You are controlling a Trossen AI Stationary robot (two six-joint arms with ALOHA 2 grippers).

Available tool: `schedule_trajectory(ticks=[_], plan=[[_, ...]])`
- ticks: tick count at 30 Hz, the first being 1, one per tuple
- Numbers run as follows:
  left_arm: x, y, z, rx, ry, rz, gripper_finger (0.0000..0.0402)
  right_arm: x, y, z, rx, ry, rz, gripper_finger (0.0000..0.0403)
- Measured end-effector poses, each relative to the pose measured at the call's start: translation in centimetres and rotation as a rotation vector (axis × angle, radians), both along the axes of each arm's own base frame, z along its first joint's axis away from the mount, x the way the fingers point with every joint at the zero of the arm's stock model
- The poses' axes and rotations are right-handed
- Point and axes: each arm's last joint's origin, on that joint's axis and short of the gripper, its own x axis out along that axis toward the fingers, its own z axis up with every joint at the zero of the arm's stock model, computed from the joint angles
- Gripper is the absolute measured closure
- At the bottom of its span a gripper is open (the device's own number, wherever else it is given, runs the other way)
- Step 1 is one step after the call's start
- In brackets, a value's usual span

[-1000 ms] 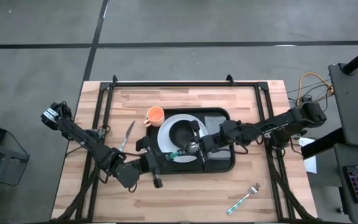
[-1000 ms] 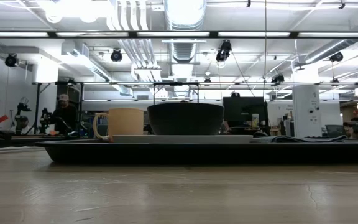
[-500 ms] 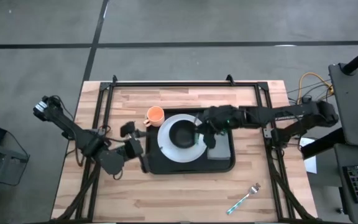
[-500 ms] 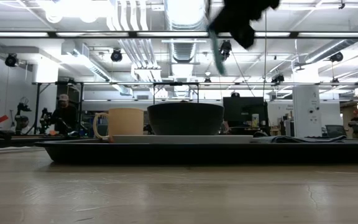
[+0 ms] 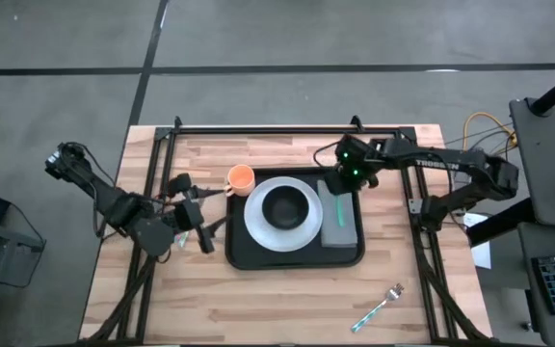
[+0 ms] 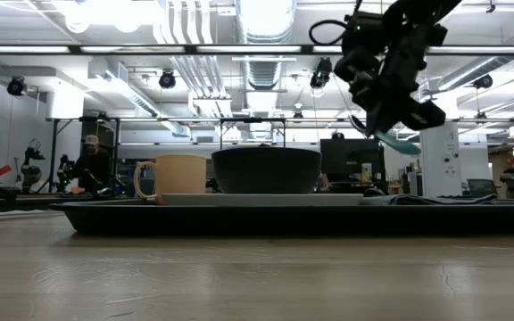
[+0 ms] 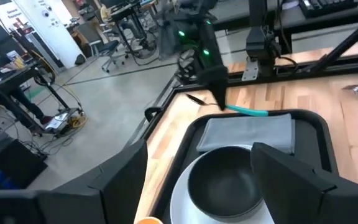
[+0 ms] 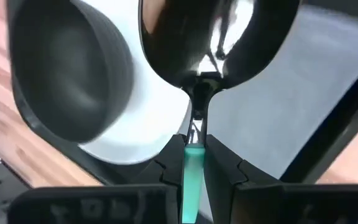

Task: Set up tray
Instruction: Put the green spoon on top of the grey table napkin, then put the green fork on top of the grey table napkin on the black serving tray to the left side of the green spoon

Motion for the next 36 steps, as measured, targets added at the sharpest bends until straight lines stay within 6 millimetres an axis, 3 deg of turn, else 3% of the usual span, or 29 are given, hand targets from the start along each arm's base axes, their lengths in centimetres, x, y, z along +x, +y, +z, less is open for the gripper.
schedule_trajectory(ticks=[9,20,25,31,36], plan=[[-2.0,1.4,0.1,0.030,0.043,0.000,0.0138,0.2,1.0,-3.6,0.094,0.153,-0.064,0.0377],[-2.9,2.0,0.3,0.048,0.065,-0.004,0.0138,0.0,1.1,-8.4,0.161,0.269,-0.112,0.0377],[-2.9,2.1,0.2,0.063,0.079,-0.007,0.0138,0.2,0.9,-9.3,0.121,0.299,-0.124,0.0375],[-3.0,2.1,0.0,0.063,0.089,-0.009,0.0138,0.2,1.0,-9.0,0.115,0.303,-0.158,0.0295],[-3.0,1.9,-0.1,0.035,0.103,-0.048,0.0138,0.4,1.0,-7.7,0.134,0.238,-0.122,0.0242]])
